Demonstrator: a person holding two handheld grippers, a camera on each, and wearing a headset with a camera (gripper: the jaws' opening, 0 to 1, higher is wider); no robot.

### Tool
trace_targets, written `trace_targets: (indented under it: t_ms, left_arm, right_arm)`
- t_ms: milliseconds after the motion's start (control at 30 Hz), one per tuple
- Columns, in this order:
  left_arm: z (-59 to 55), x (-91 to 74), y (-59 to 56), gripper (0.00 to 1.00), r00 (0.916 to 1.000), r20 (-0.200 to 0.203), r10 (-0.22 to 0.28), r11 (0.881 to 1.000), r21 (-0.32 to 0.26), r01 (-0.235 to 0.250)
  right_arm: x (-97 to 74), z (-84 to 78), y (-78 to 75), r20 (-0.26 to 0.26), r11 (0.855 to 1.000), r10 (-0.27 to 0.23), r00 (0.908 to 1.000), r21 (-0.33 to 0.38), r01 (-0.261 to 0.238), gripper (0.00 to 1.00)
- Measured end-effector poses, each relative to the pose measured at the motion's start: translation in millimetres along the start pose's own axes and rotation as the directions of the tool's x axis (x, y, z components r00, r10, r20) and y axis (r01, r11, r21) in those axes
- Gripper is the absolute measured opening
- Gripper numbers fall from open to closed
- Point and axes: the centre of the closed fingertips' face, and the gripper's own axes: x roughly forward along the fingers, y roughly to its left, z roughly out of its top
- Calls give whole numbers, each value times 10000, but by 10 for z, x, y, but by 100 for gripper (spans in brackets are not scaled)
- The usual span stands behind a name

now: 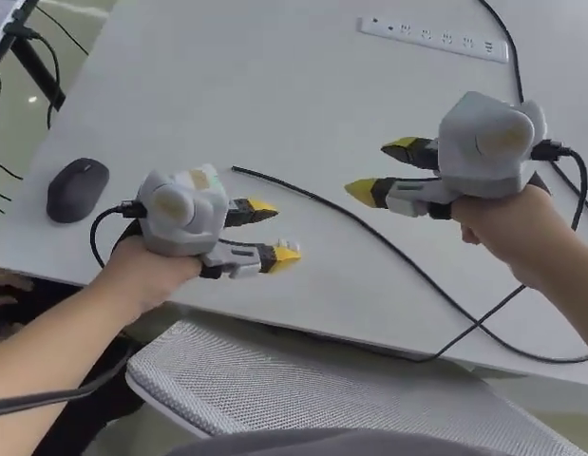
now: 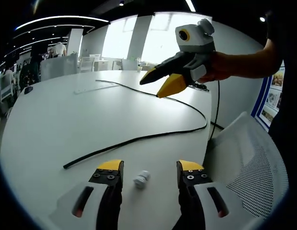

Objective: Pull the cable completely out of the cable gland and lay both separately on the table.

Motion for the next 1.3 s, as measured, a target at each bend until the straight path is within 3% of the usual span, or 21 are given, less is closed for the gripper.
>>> trace_targets:
  t_ms: [67,200,333,433,600,833,1033,1200,1300]
  left_arm:
    - [92,-64,-14,47,9996,277,53,9999,-162,-49]
    - [237,-185,-23,49,9978,618,245,9991,-352,-224]
    - [316,-281,-49,51,9970,678,378,9988,-331,-356]
    - [387,-359,-56,53,9937,989,529,9975,-528,-478]
    - [371,-423,-92,56,9915,1065,754,9954,-676,-685]
    - [319,-503,-217,63,9926,983,707,9917,-1142,-594]
    - [406,-619,-266,69,9874,1196,1038,9899,-1091,-908]
    - [340,-631,-303,78,9878,956,1229,9889,-951,-1139]
    - [312,-648,-326,83,9872,945,1286,9862,-1168,-1173]
  right_arm:
    - [-109,-14,18,221,9991,1,9998,416,-10,48]
    - [-337,-85,38,413,9982,-154,9990,577,130,51]
    - [-545,-131,75,723,9952,-288,9970,955,218,54]
    - [-689,-225,105,770,9938,-448,9960,1049,366,56]
    - [-854,-366,152,1039,9869,-616,9927,1552,450,59]
    - [-1005,-586,203,1245,9736,-818,9888,2222,526,65]
    - [-1081,-715,268,1353,9647,-847,9872,2590,472,69]
    - [-1118,-834,312,1289,9616,-795,9885,2712,420,75]
    - [-1139,-881,329,1300,9581,-742,9887,2844,345,78]
